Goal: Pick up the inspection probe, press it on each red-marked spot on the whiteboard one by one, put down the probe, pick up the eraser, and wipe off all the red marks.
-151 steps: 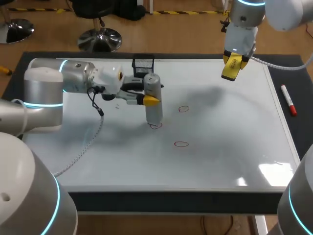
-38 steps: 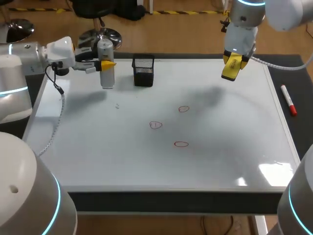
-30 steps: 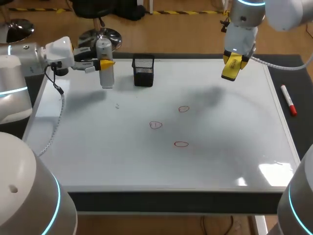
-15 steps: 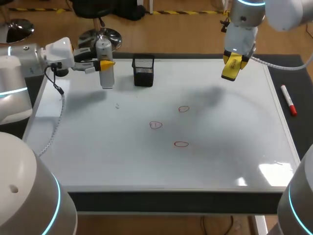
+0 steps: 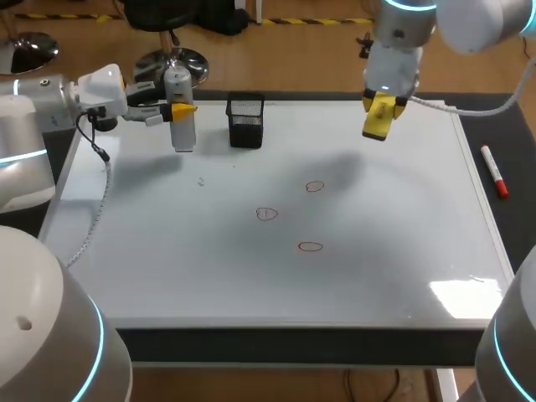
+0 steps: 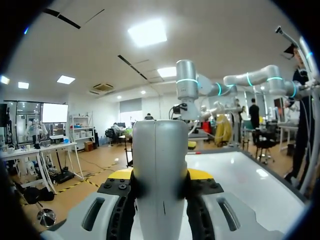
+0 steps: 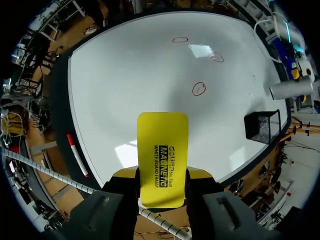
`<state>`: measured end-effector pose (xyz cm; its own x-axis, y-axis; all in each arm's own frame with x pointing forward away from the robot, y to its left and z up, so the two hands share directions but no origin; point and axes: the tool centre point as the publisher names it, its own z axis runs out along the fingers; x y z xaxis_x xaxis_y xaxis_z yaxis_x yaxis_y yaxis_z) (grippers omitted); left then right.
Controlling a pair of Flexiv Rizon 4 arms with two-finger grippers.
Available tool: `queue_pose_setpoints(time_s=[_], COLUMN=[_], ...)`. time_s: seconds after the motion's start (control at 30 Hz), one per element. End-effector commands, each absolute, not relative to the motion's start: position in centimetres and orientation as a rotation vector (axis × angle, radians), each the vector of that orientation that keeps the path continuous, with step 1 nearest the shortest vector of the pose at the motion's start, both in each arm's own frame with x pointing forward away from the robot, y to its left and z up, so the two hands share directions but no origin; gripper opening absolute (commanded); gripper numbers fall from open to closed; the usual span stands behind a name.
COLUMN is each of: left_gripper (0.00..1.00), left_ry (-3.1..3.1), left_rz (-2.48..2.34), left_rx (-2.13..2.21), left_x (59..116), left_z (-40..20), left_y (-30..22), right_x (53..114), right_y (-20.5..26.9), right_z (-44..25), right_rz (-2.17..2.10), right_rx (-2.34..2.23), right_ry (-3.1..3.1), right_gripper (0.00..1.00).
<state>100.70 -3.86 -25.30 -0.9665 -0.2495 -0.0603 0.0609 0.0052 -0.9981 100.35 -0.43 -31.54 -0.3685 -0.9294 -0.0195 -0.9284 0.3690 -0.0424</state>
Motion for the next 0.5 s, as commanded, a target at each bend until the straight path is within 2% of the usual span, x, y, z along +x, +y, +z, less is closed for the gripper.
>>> queue_pose_setpoints(time_s=[0.03,0.5], left_gripper=[0.0,0.0], left_ry=[2.055,2.055], left_rz=[-2.062,-2.062], left_rx=[-0.197,-0.197], left_x=[100.7,100.7], left_z=[-25.3,-25.3], left_y=[-3.9,-3.9], right_x=[99.2,95.5], right_y=[1.7,10.2], right_z=[-31.2,-30.2], right_rz=[-0.065,-0.021], right_rx=[-1.78,-1.95], right_ry=[2.549,2.363], right_gripper=[0.0,0.0])
